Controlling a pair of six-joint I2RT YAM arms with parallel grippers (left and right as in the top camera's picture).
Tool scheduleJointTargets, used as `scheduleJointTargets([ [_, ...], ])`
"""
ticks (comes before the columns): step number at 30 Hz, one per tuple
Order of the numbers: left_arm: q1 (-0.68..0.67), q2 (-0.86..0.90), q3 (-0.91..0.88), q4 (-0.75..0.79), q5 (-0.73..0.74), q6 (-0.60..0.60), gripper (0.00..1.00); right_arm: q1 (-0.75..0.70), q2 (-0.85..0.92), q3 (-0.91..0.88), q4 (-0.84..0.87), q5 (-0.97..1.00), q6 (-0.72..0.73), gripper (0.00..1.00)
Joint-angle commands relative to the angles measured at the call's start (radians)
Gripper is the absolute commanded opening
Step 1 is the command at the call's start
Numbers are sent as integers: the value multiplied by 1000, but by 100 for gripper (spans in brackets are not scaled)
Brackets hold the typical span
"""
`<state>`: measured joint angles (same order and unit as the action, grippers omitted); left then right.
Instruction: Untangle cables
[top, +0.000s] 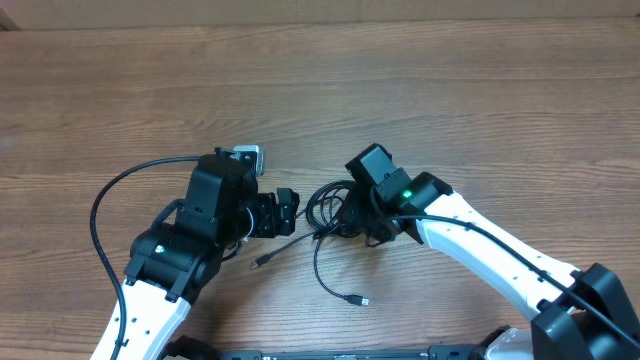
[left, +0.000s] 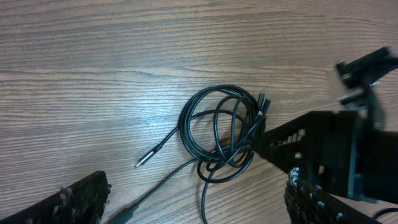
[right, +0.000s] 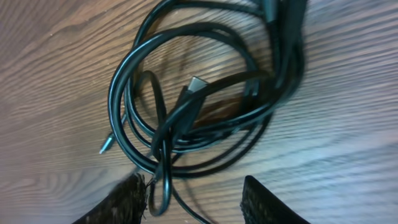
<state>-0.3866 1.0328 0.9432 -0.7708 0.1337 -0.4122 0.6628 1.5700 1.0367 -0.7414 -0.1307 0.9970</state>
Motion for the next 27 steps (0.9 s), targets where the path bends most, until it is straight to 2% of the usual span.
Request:
scheduleJointTargets([
  [1, -6, 2, 8, 5, -11, 4, 90, 6, -10, -34, 34, -54, 58, 48],
  [9, -6, 20, 8, 13, -9, 3, 89, 6, -7, -84, 116, -42, 77, 48],
  [13, -6, 25, 8, 13, -9, 3, 90, 6, -7, -89, 157, -3, 77, 41],
  [20, -6, 26, 8, 13, 24, 4, 89, 6, 6, -89, 203, 122, 77, 41],
  [27, -6, 26, 8, 12, 25, 4, 89, 6, 60, -89, 256, 129, 77, 41],
])
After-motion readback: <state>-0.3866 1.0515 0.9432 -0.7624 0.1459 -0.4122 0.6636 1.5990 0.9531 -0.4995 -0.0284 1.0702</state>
